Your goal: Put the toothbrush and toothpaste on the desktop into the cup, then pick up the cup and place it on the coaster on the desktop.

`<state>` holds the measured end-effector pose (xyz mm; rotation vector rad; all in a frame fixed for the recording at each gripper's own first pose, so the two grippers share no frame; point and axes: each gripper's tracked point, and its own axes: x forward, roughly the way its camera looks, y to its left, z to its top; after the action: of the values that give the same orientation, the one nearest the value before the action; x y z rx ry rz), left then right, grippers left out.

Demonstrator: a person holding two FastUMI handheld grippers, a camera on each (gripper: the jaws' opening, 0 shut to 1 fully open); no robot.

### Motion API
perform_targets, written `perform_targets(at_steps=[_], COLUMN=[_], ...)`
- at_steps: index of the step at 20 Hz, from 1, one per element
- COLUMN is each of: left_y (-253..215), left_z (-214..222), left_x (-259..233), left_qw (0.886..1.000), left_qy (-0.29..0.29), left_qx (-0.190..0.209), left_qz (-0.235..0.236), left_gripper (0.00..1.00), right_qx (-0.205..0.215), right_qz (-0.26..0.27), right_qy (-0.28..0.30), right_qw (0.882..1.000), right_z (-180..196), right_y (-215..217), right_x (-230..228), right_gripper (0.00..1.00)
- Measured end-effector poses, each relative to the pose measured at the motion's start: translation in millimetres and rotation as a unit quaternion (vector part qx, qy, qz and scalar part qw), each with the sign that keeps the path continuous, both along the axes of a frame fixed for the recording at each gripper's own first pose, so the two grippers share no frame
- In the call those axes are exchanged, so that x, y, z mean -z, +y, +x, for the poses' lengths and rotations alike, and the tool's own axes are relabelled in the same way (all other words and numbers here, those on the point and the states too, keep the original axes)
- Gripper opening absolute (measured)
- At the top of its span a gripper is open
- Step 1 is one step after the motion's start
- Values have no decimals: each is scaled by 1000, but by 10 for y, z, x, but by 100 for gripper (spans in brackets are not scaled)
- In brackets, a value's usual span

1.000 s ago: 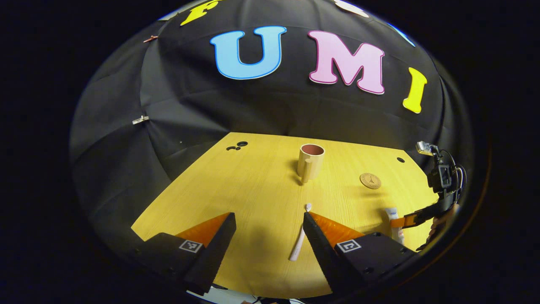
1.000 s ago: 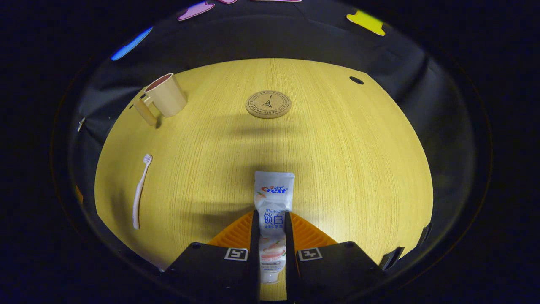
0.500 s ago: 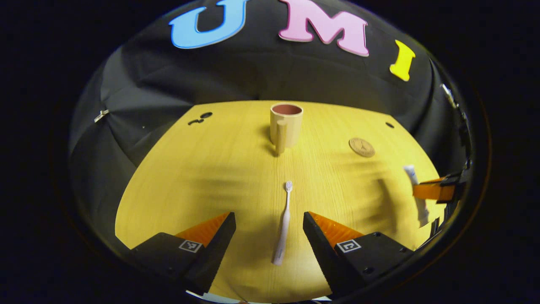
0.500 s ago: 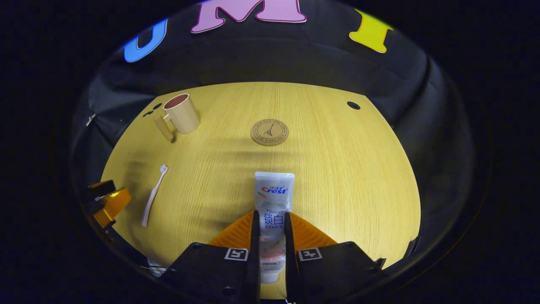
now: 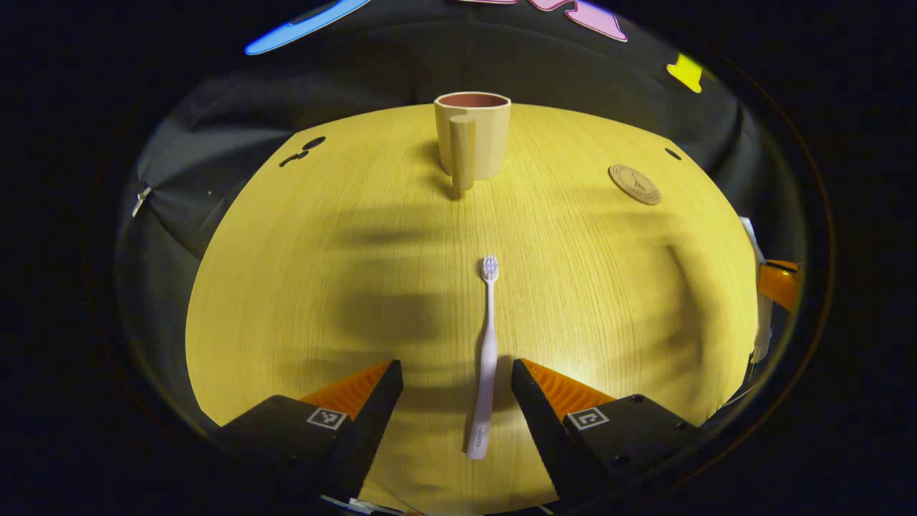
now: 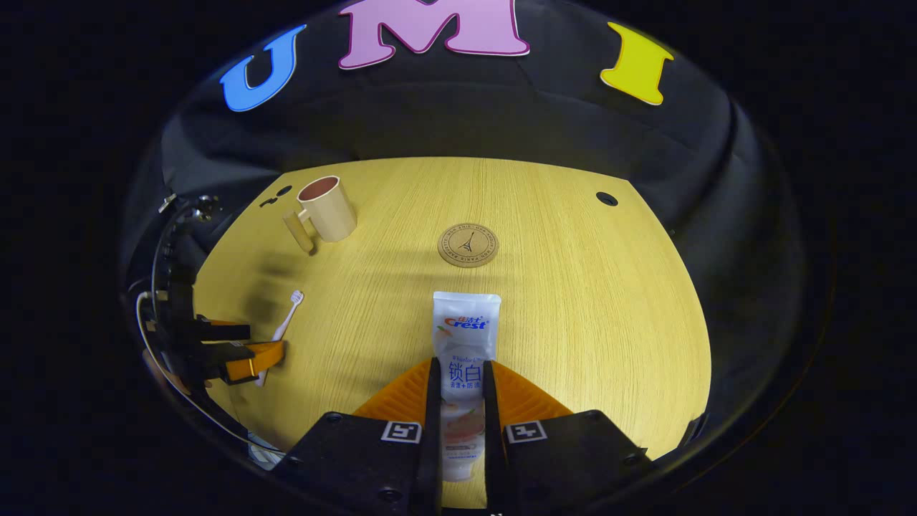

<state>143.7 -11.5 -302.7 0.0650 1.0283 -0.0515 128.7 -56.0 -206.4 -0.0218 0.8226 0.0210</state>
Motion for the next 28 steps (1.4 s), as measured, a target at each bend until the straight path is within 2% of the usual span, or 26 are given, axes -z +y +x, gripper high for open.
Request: perform_targets(at_steps=[5,7,10,11,12,14,17,21,24,28], left_y=[-42,-39,-82,-88,-94,-108,-113,-59,-26,0], left_z=[54,76,98,104,103,105,83,51,-34,-56], left_x=[37,32,25,24,29,18,7,-64,-172,-491], left_qw=[1000,999,999,999,999,999,999,998,997,994], left_qy=[24,38,48,47,45,40,29,-3,-13,-53], left_qx=[-11,1,6,6,6,6,1,-30,-25,-27], left_qz=[-17,-14,-13,-12,-14,-22,-37,-58,-69,-91], left_gripper=[92,83,28,17,13,8,7,7,7,6], right_qx=[-7,-9,-14,-15,-17,-19,-26,-33,-37,-64], right_qz=[4,9,14,15,16,16,13,10,22,17], right_qy=[-11,-13,-18,-20,-21,-28,-44,-68,-93,-140], right_qw=[1000,1000,1000,1000,1000,999,999,997,995,988], right_z=[77,102,125,133,153,200,305,484,733,1057], right_y=[45,83,117,124,136,148,183,285,487,790], right_x=[-77,-82,-97,-106,-122,-182,-288,-467,-659,-980], right_gripper=[28,28,28,28,28,28,28,28,27,28])
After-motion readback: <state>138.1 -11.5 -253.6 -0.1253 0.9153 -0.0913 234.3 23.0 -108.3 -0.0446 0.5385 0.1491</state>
